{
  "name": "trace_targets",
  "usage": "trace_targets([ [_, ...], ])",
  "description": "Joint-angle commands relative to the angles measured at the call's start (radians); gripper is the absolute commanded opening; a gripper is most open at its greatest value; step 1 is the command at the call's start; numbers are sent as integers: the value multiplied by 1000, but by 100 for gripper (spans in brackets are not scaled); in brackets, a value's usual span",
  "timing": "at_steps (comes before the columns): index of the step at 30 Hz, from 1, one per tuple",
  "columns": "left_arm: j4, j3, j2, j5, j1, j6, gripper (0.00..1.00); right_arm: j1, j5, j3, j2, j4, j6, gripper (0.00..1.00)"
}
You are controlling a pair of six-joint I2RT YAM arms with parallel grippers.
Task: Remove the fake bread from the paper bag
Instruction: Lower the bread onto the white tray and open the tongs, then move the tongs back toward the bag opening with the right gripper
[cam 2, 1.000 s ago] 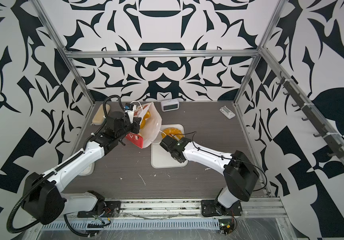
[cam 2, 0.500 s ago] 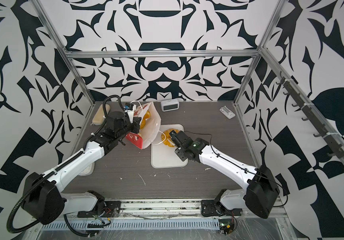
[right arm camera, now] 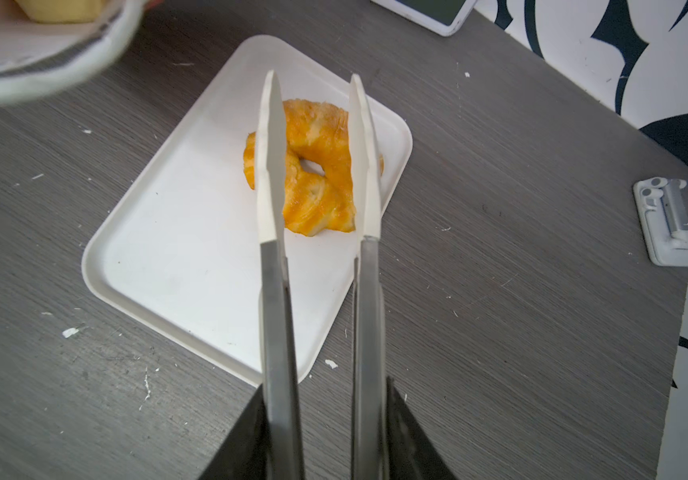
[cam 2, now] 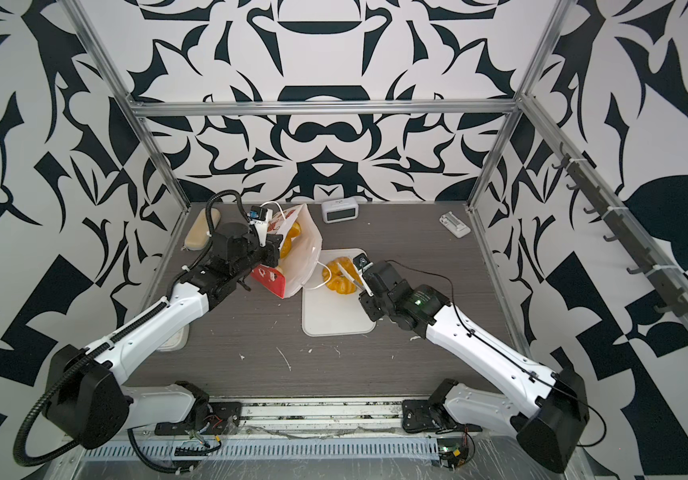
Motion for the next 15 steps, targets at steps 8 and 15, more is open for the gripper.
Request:
trace_targets([
  [8,0,18,7,3,8,1,0,-2,-147,-31,93,-43,53,35],
  [15,-2,14,4,4,8,-2,0,-5,-170,-64,151,-10,109,35],
])
